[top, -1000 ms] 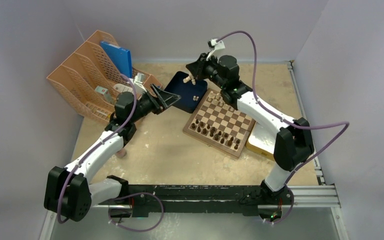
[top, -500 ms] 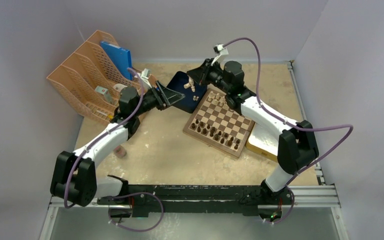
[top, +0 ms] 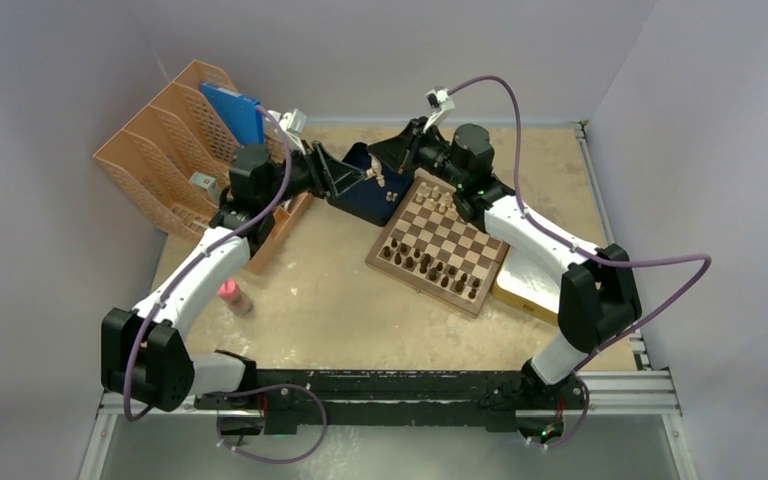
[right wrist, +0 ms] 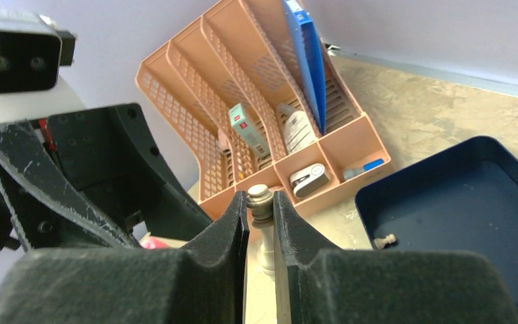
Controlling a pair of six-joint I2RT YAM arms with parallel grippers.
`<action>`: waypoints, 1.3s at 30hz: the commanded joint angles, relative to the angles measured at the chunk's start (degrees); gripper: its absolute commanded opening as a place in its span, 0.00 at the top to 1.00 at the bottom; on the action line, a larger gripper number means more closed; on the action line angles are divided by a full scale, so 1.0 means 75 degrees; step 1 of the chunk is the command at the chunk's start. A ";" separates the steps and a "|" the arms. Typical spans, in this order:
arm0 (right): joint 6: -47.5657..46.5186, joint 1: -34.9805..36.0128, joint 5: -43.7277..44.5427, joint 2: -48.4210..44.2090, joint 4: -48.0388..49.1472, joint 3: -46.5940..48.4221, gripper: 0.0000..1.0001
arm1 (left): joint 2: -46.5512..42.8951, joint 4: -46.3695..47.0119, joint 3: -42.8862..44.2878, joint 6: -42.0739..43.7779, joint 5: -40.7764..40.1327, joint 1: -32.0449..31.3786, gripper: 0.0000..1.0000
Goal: Set up the chess pieces on the board
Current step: Pick up the chess piece from the storage box.
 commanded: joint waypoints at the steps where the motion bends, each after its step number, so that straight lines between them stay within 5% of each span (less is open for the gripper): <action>1: -0.0031 -0.0030 -0.0576 -0.0308 0.0563 0.0274 0.96 | 0.0022 -0.0211 0.0505 0.0456 0.0112 0.0044 0.54; 12: -0.0147 -0.0029 -0.1200 -0.0317 0.0475 0.0353 0.96 | 0.0586 0.0753 0.0473 -0.0463 0.1060 0.0068 0.59; 39: 0.0373 0.0024 -0.1978 -0.0036 0.1029 0.0255 0.96 | 0.0664 0.1304 0.0211 -0.1116 0.0584 0.0127 0.70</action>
